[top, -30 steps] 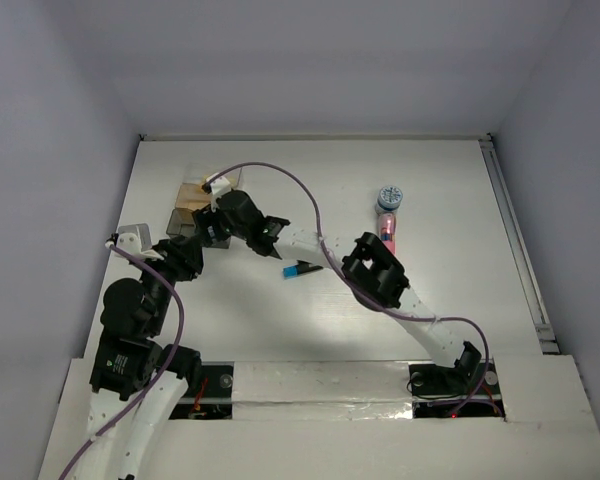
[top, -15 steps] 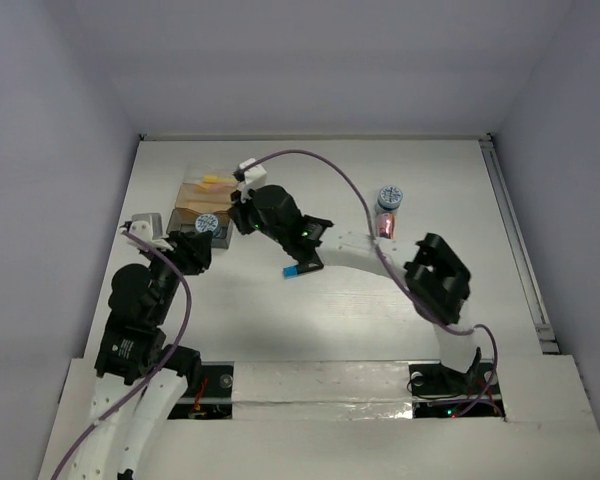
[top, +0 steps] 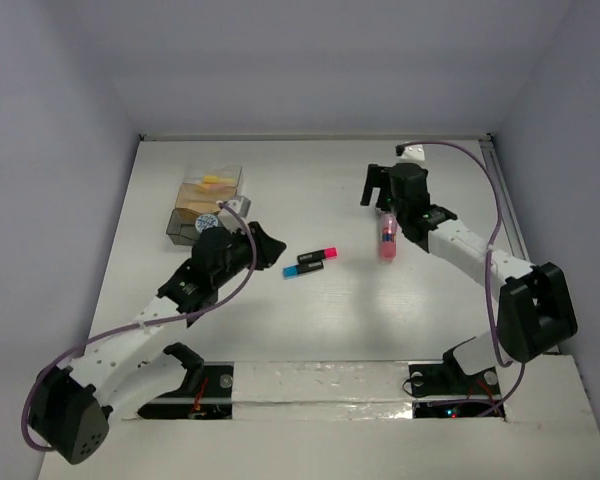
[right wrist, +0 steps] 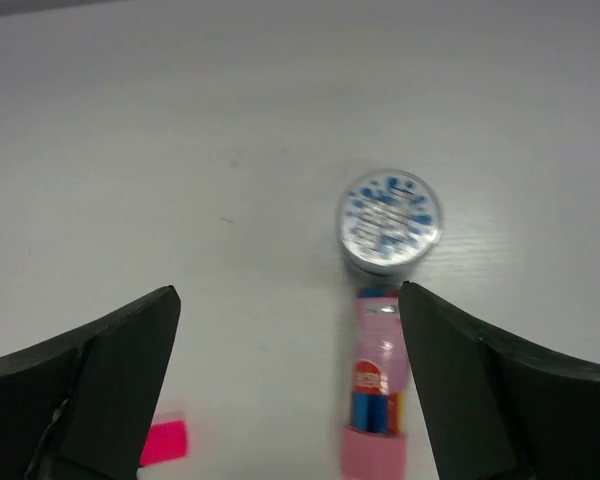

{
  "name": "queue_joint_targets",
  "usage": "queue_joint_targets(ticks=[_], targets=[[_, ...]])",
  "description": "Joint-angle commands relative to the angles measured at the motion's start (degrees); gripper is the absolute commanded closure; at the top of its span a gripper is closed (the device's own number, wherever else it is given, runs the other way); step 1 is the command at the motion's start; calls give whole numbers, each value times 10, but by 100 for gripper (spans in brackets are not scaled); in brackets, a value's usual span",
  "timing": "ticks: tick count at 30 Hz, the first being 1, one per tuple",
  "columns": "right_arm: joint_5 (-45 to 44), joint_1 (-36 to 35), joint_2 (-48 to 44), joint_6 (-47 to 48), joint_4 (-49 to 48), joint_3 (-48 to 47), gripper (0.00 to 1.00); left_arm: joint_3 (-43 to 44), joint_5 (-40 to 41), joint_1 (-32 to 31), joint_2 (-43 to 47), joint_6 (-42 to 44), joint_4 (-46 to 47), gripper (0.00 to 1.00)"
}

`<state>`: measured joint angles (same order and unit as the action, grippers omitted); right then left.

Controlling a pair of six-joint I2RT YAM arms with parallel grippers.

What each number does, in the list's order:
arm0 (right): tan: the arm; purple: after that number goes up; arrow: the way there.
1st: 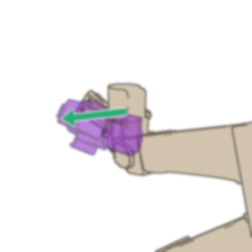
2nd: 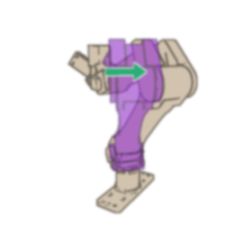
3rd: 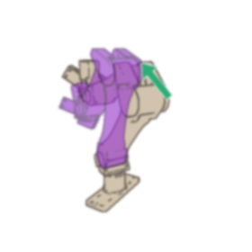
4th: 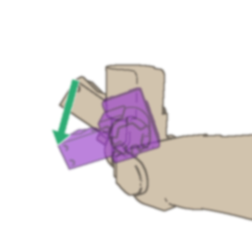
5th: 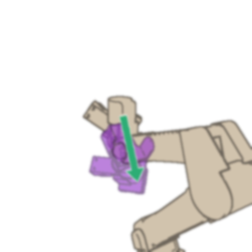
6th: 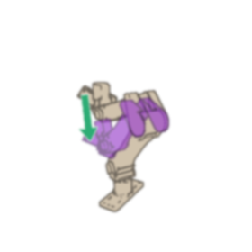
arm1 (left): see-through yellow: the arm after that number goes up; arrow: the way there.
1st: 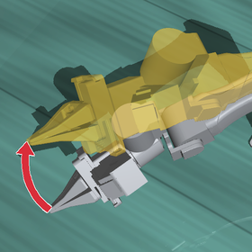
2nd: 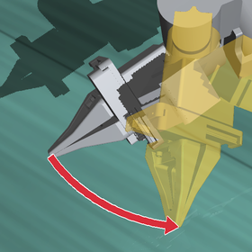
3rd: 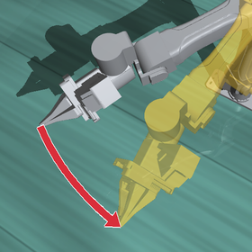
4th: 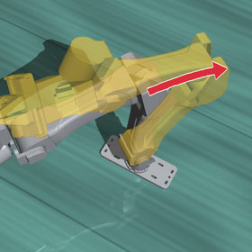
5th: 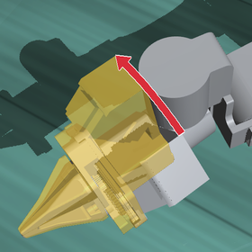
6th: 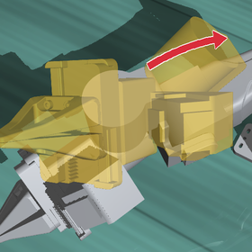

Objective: Sort the stationery into containers
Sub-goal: Pick up the stationery from the center of the board.

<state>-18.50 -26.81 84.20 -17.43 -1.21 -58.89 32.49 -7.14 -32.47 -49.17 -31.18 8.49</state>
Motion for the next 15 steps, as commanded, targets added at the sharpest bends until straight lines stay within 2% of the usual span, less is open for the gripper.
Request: queue_joint_targets(ticks=[1,2,6,10,13,15], targets=[[17,40,8,20,66,-12,0,39,52,-44,-8,6,34,81],[62,68,19,22,74,-19,0,44,65,-44,-1,18,22,81],[104,101,86,38,75,-53,0,80,112,-50,49,63,-64,77],[120,113,158,57,112,-116,0,102,97,-50,98,84,-140,58],[99,119,191,64,121,-147,0,118,105,-50,127,109,-195,49],[98,124,209,64,125,-165,0,115,127,-50,152,115,-211,47]])
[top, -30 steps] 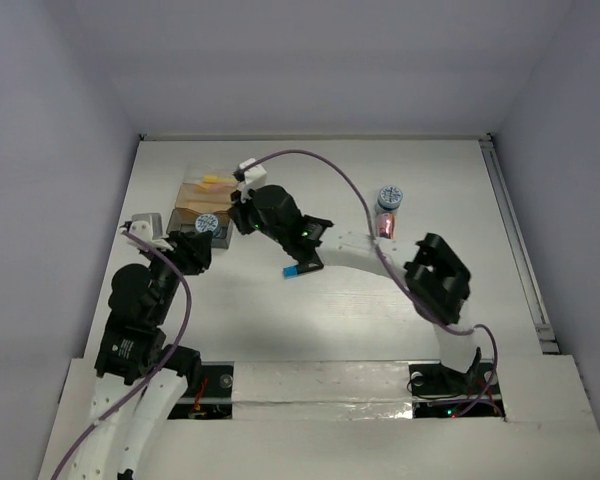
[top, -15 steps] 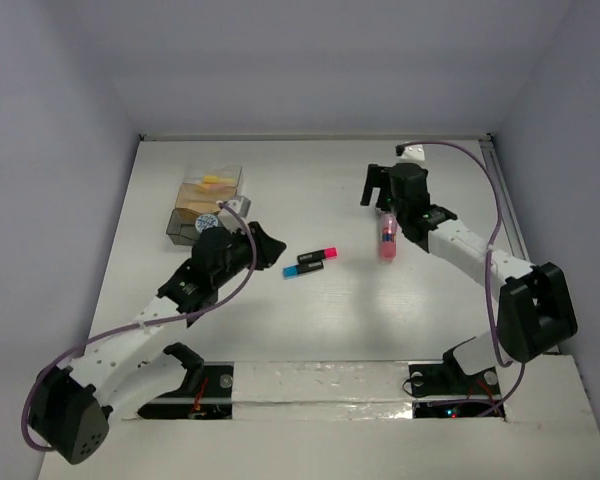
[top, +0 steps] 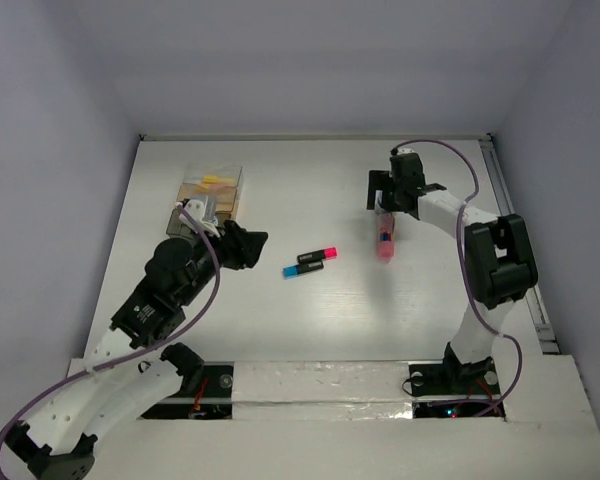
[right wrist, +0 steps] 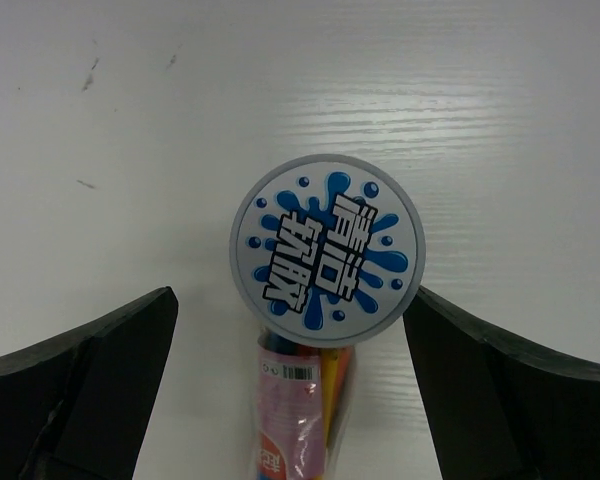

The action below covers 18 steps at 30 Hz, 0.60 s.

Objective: Sort the stationery into containers
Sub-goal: Pick up the stationery from the center of the board.

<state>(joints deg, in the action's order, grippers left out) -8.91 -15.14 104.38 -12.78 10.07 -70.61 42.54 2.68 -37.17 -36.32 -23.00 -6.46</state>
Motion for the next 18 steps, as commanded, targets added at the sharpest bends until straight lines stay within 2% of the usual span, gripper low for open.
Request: queue_joint_targets(ticks=[1,7,10,13,14,17,18], targets=[[1,7,13,18,14,-55,0,3,34,-3,30,38,-59,45],[-23,7,53,31,27,-97,4,-6,7,3,33,45,-33,44],[-31,7,68,40,35,-114,9,-4,10,9,34,56,-43,44],[-44,7,72,43,40,-122,20,-5,12,9,47,58,-38,44],[-47,7,73,43,41,-127,30,-5,11,15,53,58,-36,44],[-47,7,78,46,45,-150,47,-6,3,30,60,61,-36,44],[-45,7,80,49,46,-160,48,-7,0,30,61,62,-36,44]])
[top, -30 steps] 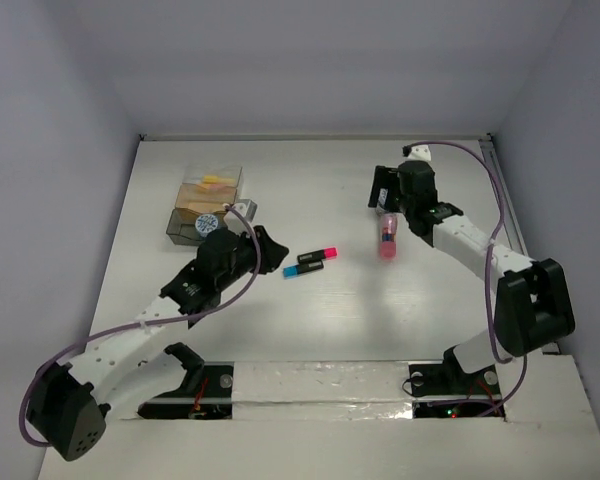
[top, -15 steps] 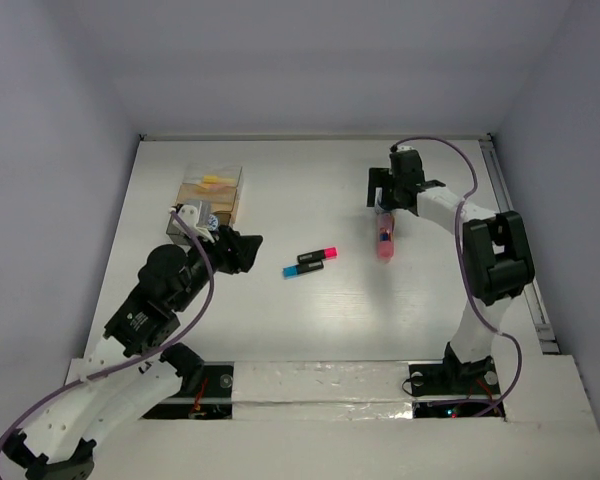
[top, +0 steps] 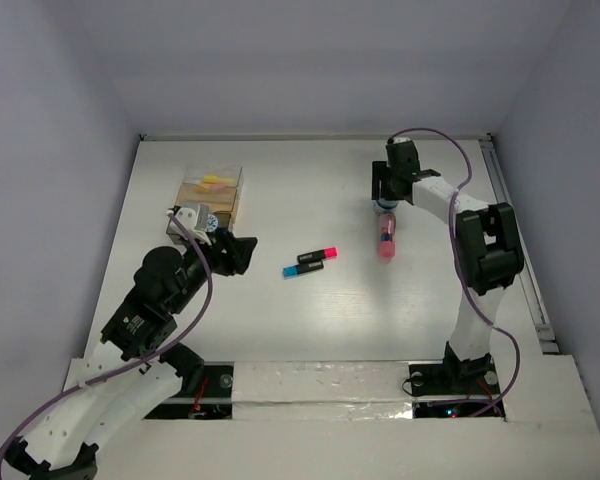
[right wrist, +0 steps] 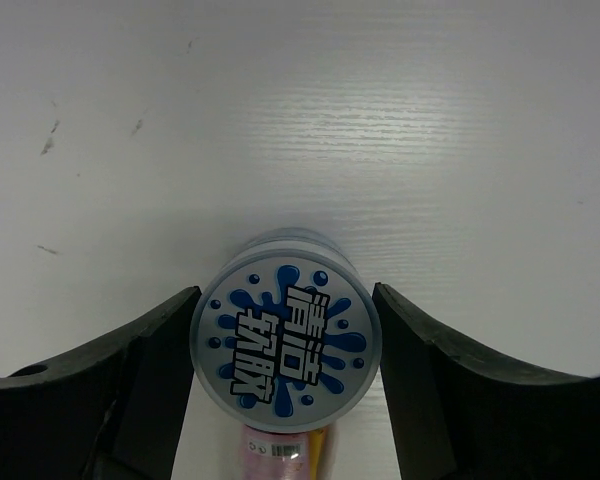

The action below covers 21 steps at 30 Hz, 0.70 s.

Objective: Sort the stationery into containers
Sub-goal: Pick up the stationery from the center of the board, then place the stationery in the storage box.

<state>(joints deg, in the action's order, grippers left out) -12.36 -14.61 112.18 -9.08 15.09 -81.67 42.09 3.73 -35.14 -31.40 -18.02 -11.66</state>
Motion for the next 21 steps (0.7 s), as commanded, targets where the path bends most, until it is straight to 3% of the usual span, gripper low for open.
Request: queue_joint_targets(ticks=[1,7,12,16,21], targets=[[-8,2,3,22,0,-62,48,-3,-14,15,13,12,18,44],[49,-25,-51,26,-15,-141,55,-4,-64,55,5,15,28,45],[117,-132,-81,-8,-91,-131,55,-11,-96,138,33,8,48,45],[165,-222,-40,-27,-132,-175,55,-21,-111,198,76,-2,73,48],[225,-297,71,-45,-147,-320,54,-14,-71,212,104,-6,55,48]])
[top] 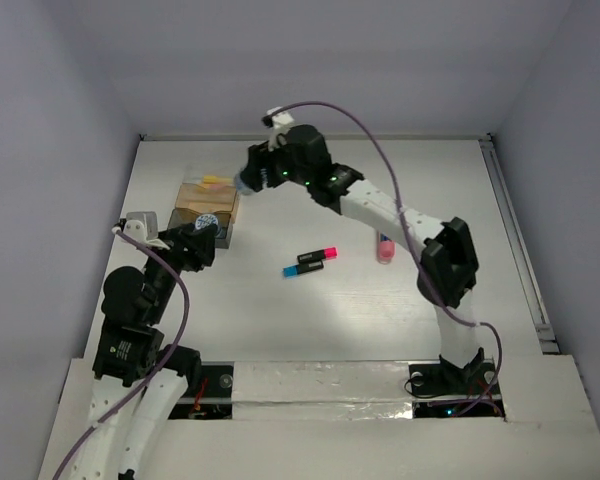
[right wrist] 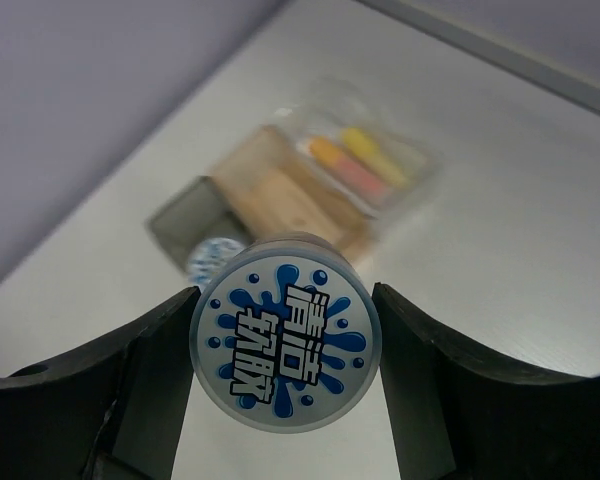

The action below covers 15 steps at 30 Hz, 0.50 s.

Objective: Sort the stationery into containers
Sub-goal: Place the stationery in the storage box.

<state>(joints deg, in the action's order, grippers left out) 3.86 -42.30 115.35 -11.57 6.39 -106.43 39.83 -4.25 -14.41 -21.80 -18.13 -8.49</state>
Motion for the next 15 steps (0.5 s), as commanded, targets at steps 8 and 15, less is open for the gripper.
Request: queue_joint_targets(ticks=[8,15], targets=[[104,-96,177,-82,-163,-209,54,8,13,4,19,-5,25,48],[78,-116,329,-67,-123,-415,54,7,12,4,23,-5,24,48]])
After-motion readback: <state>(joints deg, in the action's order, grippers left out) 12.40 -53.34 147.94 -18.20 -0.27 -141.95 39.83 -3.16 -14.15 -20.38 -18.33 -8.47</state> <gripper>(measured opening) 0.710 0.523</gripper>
